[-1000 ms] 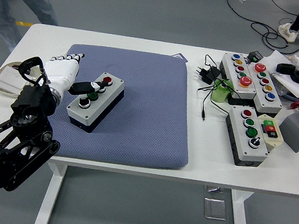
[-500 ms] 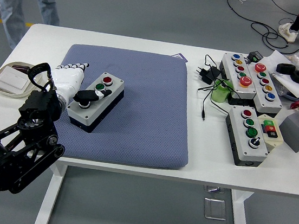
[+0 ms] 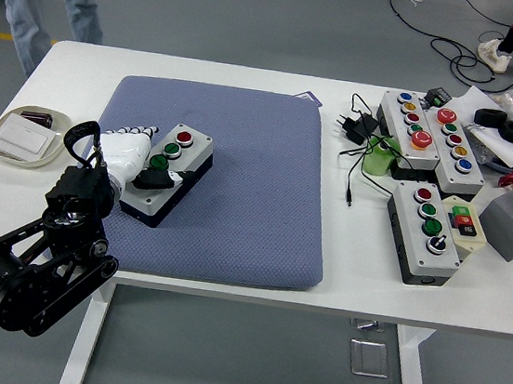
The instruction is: Pick up the button,place it on the desk,press the button,press the button
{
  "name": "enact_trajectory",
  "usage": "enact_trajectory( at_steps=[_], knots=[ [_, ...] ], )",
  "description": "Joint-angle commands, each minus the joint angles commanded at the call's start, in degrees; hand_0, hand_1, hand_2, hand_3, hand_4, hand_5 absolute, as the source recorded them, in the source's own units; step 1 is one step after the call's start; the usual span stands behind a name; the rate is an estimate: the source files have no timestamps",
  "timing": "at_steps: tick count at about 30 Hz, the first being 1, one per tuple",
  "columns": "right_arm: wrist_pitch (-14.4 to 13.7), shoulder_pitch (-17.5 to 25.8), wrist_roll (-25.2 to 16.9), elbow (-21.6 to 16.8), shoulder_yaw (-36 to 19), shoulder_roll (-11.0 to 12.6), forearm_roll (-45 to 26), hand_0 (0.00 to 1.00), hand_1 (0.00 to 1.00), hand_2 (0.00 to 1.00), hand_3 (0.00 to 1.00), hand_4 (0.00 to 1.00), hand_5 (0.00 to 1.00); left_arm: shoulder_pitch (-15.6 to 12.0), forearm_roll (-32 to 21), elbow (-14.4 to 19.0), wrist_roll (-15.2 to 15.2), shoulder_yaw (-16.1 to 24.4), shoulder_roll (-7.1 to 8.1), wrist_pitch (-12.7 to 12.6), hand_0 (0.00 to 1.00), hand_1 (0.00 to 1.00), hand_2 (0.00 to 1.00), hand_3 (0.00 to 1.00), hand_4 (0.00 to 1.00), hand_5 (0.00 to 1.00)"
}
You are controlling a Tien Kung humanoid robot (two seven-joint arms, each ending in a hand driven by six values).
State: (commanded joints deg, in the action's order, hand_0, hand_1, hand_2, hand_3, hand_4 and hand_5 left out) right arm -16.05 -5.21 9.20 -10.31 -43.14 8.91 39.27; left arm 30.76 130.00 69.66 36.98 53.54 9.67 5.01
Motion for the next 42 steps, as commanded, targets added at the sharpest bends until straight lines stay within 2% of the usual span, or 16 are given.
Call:
enact_trajectory(
  at_steps=[1,2,7,8,13,14,19,20,23,27,30,31,32,34,39,42],
  knots=[
    [0.0,0.0,0.0,0.0,0.1,0.0,0.0,0.628,0.485,0.542,0.581,0.271,0.028,0.2,0.0,-0.2,0.0,0.0,-0.03,0.7,0.829,0.932,0.998,0.998,0.998,0.919],
    [0.0,-0.1,0.0,0.0,0.1,0.0,0.0,0.63,0.485,0.543,0.582,0.271,0.029,0.3,0.0,-0.4,0.0,-0.1,-0.05,1.1,0.667,0.76,0.77,0.946,0.998,0.604],
    [0.1,-0.1,0.0,0.0,0.2,0.0,0.0,0.63,0.485,0.543,0.582,0.271,0.029,0.5,-0.2,-1.0,0.0,-0.3,-0.1,2.8,0.667,0.76,0.77,0.946,0.998,0.604],
    [0.1,-0.1,0.0,0.0,0.2,0.0,0.0,0.629,0.485,0.542,0.582,0.271,0.029,0.5,-0.3,-1.1,0.0,-0.4,-0.11,2.8,0.49,0.626,0.621,0.854,0.902,0.458],
    [0.1,0.0,0.0,0.0,0.3,0.0,-0.2,0.629,0.485,0.542,0.582,0.271,0.029,0.5,-0.3,-1.5,0.0,-0.8,-0.16,1.7,0.49,0.626,0.621,0.854,0.902,0.458],
    [0.1,0.0,0.0,0.0,0.3,0.0,-0.1,0.629,0.485,0.542,0.582,0.272,0.028,0.5,-0.2,-1.4,0.0,-0.7,-0.09,1.5,0.425,0.458,0.43,0.684,0.671,0.195],
    [0.1,0.2,0.0,0.0,0.3,0.0,0.0,0.629,0.485,0.542,0.582,0.272,0.028,0.9,0.0,-0.9,-0.2,-0.2,0.37,0.4,0.425,0.458,0.43,0.684,0.671,0.195],
    [0.1,0.2,0.0,0.0,0.3,0.0,0.0,0.629,0.482,0.542,0.582,0.273,0.025,1.0,0.0,-0.8,-0.4,-0.2,0.45,0.3,0.426,0.43,0.385,0.487,0.619,0.108],
    [0.1,0.3,0.0,0.0,0.4,0.0,-0.1,0.629,0.482,0.542,0.582,0.273,0.025,1.3,0.0,-0.8,-2.2,0.0,0.8,0.1,0.426,0.43,0.385,0.487,0.619,0.108],
    [0.1,0.4,0.0,0.0,0.3,0.0,0.0,0.629,0.482,0.541,0.582,0.272,0.025,1.4,0.0,-1.1,-4.7,0.2,1.31,1.6,0.439,0.435,0.398,0.467,0.642,0.067],
    [0.1,0.5,0.0,0.0,0.3,0.0,0.1,0.629,0.482,0.541,0.582,0.272,0.025,1.4,0.0,-1.3,-7.8,0.0,1.86,1.9,0.439,0.435,0.398,0.467,0.642,0.067],
    [0.1,0.5,0.0,0.0,0.3,0.0,0.1,0.629,0.482,0.541,0.582,0.272,0.025,1.4,0.0,-1.4,-9.6,-0.2,2.17,1.2,0.439,0.435,0.398,0.467,0.642,0.067],
    [0.1,0.5,0.0,0.0,0.3,0.0,0.1,0.629,0.48,0.54,0.582,0.272,0.024,1.5,0.0,-1.4,-11.4,-0.4,2.46,0.6,0.454,0.439,0.402,0.445,0.718,0.042],
    [0.1,0.5,0.0,0.0,0.3,0.1,0.2,0.629,0.48,0.54,0.582,0.272,0.024,1.7,0.0,-1.4,-14.5,-0.8,2.91,-0.3,0.454,0.439,0.402,0.445,0.718,0.042],
    [0.1,0.3,0.0,0.0,0.3,0.1,0.1,0.629,0.479,0.54,0.582,0.272,0.023,3.0,0.0,-2.0,-24.4,-3.1,4.87,-3.0,0.456,0.435,0.403,0.442,0.727,0.043],
    [0.0,0.2,0.0,0.0,0.2,0.0,0.0,0.629,0.479,0.54,0.582,0.272,0.023,4.3,0.0,-3.0,-29.7,-4.4,5.92,-6.1,0.456,0.435,0.403,0.442,0.727,0.043]
  ],
)
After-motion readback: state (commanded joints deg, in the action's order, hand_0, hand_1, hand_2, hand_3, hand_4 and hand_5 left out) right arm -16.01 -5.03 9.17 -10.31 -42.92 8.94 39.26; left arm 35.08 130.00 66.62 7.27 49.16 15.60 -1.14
